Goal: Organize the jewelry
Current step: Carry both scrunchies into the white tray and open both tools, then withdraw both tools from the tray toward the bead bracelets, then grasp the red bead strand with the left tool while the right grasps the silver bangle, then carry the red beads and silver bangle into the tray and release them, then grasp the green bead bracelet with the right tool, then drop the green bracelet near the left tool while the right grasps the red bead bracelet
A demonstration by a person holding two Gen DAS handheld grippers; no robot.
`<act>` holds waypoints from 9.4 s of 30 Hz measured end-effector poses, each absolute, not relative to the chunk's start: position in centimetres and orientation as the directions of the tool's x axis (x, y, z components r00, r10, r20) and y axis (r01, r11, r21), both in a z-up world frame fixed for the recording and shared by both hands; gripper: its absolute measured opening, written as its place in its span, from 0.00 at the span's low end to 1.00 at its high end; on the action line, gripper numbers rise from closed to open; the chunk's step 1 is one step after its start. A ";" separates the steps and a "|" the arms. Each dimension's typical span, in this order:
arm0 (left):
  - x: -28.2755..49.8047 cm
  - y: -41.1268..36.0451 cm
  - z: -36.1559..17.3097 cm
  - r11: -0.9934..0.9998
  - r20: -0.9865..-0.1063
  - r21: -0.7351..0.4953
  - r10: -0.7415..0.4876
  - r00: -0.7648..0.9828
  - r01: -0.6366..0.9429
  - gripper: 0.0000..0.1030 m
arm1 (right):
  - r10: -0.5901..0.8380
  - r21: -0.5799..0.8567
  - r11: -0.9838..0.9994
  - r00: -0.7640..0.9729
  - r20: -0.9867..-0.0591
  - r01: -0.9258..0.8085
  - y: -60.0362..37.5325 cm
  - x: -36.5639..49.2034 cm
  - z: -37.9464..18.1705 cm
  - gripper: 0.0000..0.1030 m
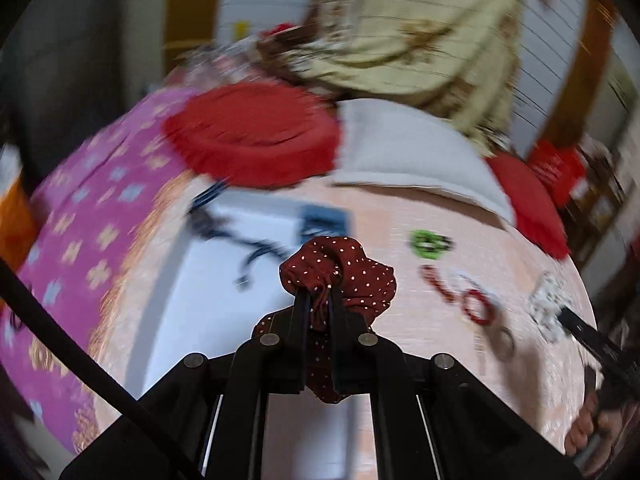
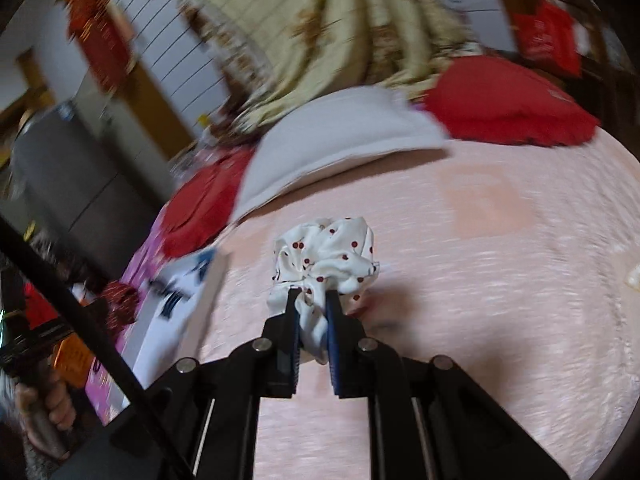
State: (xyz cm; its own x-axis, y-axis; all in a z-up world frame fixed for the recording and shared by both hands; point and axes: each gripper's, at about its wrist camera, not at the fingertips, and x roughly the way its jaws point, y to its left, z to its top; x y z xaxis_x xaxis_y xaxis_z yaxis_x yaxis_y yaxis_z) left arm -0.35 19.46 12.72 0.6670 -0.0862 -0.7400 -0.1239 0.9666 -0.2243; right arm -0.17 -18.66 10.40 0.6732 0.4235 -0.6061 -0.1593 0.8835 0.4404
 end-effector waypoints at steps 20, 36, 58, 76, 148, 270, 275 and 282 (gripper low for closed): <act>6.7 30.4 3.2 0.918 -0.848 -0.195 0.019 0.530 -0.345 0.00 | 0.350 0.183 0.900 0.407 -0.844 -0.395 11.6 8.5 4.1 0.11; 3.0 30.1 7.0 0.914 -0.733 -0.314 -0.060 0.677 -0.259 0.17 | 0.350 0.180 0.916 0.493 -0.797 -0.359 7.5 5.3 8.4 0.58; -3.2 22.2 12.1 0.972 -0.610 -0.078 0.130 0.782 -0.223 0.17 | 0.209 0.203 0.976 0.612 -0.763 -0.081 -6.3 -4.7 6.6 0.60; -2.9 21.4 11.1 0.977 -0.637 -0.120 0.061 0.769 -0.177 0.17 | 0.194 0.141 0.981 0.597 -0.779 -0.135 -3.7 -5.1 5.3 0.60; 6.2 2.2 10.0 0.938 -0.785 -0.255 -0.343 0.516 0.235 0.00 | 0.237 0.193 0.971 0.665 -0.708 -0.141 -18.3 -0.7 5.4 0.07; 0.5 22.7 7.3 0.983 -0.715 -0.140 -0.018 0.699 -0.117 0.15 | 0.397 0.298 0.883 0.238 -0.886 -0.362 -3.4 4.1 1.3 0.09; -0.8 20.8 8.1 0.984 -0.704 -0.170 -0.083 0.705 -0.053 0.15 | 0.335 0.238 0.924 0.332 -0.882 -0.300 -8.2 -2.2 2.8 0.48; -2.7 13.4 9.3 0.963 -0.730 -0.239 -0.265 0.630 0.129 0.15 | 0.296 0.268 0.955 0.468 -0.832 -0.127 -16.4 -2.7 3.9 0.48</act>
